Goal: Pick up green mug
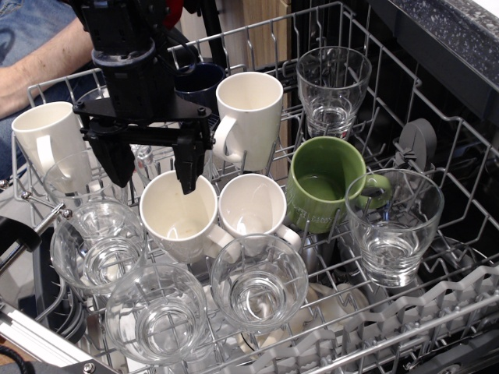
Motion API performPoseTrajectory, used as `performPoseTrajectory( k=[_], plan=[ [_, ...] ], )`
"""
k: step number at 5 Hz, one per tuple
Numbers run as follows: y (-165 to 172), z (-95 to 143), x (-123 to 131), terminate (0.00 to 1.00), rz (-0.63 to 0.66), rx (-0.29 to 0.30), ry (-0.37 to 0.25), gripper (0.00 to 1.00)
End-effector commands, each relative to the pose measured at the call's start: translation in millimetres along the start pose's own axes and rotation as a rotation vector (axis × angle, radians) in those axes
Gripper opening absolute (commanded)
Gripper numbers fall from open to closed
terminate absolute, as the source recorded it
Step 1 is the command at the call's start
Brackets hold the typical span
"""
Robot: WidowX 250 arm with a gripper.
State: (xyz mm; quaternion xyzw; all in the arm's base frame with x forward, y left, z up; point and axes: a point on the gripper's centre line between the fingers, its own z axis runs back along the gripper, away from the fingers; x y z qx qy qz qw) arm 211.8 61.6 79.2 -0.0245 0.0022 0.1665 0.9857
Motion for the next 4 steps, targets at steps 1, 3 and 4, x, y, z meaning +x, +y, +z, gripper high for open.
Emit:
performPoseTrajectory(
  k=[1,3,4],
  plan=[
    [0.0,0.0,0.0,0.0,0.0,0.0,0.0,1.0],
    [-42.2,9.5,45.2,0.0,-0.131,-0.013,-0.054,1.0],
    [-58.5,2.9,70.3,0.0,-0.093,0.023,-0.112,1.0]
  ],
)
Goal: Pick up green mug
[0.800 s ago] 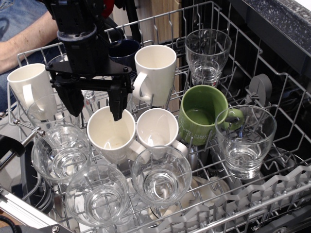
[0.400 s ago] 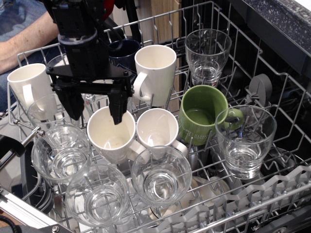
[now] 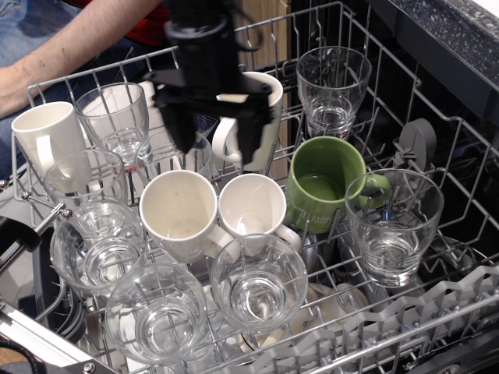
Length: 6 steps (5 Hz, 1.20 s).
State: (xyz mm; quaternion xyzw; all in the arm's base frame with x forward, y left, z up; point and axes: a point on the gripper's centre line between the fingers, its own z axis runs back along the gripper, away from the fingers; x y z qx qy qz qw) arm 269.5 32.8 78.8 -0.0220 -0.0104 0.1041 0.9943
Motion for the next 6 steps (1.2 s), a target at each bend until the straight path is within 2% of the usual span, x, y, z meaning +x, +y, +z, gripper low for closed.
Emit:
performPoseTrajectory(
  k=[1,2,4,5,6],
  plan=[
    [-24.4,-10.4,53.3,0.0,0.067,0.031,-0.144,1.0],
    [-34.7,-31.4,76.4,0.0,0.109,0.068,-0.202,1.0],
    [-47.7,-63.6,109.7,0.0,0.147,0.067,-0.293,1.0],
    [-45.4,-78.3,113.6,0.0,0.161,0.077,-0.285,1.0],
    [-41.2,-94.7,131.5,0.0,0.179,0.094,-0.321,1.0]
  ],
)
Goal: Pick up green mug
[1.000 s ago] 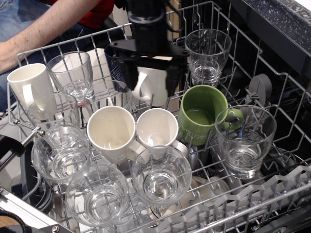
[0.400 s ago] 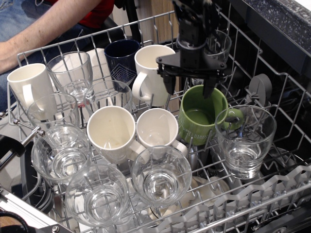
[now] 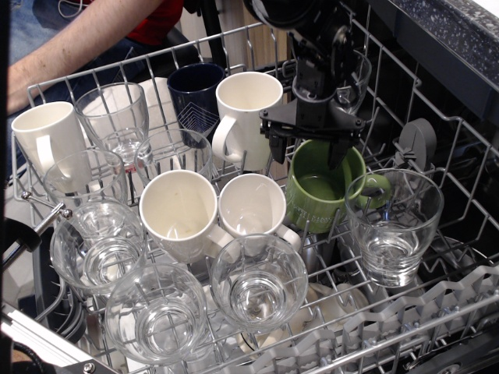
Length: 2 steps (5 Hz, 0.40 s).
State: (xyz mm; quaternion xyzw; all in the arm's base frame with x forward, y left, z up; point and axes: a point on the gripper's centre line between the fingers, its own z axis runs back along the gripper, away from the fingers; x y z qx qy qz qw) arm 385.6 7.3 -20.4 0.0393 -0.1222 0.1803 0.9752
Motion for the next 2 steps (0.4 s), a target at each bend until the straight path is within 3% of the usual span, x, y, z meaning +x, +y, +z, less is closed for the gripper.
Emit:
performPoseTrajectory(
  k=[1,2],
  plan=[
    [-3.2,-13.6,32.6,0.0,0.057,0.005,-0.104,1.0],
    [-0.6,-24.8,37.3,0.0,0.072,0.014,-0.113,1.0]
  ],
)
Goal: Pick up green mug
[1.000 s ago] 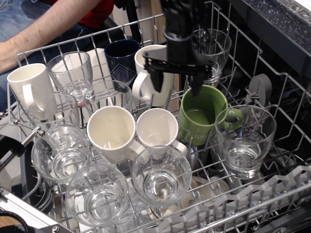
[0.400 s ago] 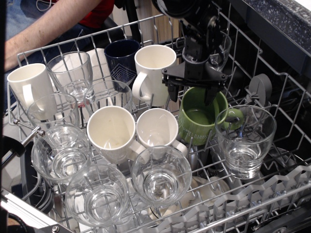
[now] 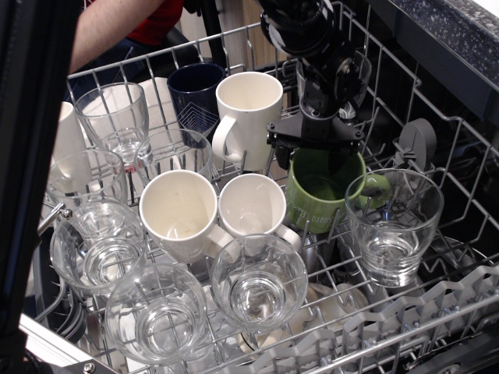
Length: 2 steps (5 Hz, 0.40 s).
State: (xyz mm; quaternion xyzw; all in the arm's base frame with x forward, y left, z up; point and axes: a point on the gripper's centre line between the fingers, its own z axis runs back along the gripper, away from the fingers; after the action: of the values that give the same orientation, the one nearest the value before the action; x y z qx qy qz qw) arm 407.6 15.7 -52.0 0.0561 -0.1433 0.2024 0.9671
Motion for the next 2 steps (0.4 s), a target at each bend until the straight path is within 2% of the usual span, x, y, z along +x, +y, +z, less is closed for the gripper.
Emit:
performPoseTrajectory(
  k=[1,2],
  plan=[
    [0.7,2.9,20.9,0.0,0.039,-0.007,-0.06,0.0],
    [0.0,8.8,14.8,0.0,0.044,-0.015,-0.047,0.0]
  ],
)
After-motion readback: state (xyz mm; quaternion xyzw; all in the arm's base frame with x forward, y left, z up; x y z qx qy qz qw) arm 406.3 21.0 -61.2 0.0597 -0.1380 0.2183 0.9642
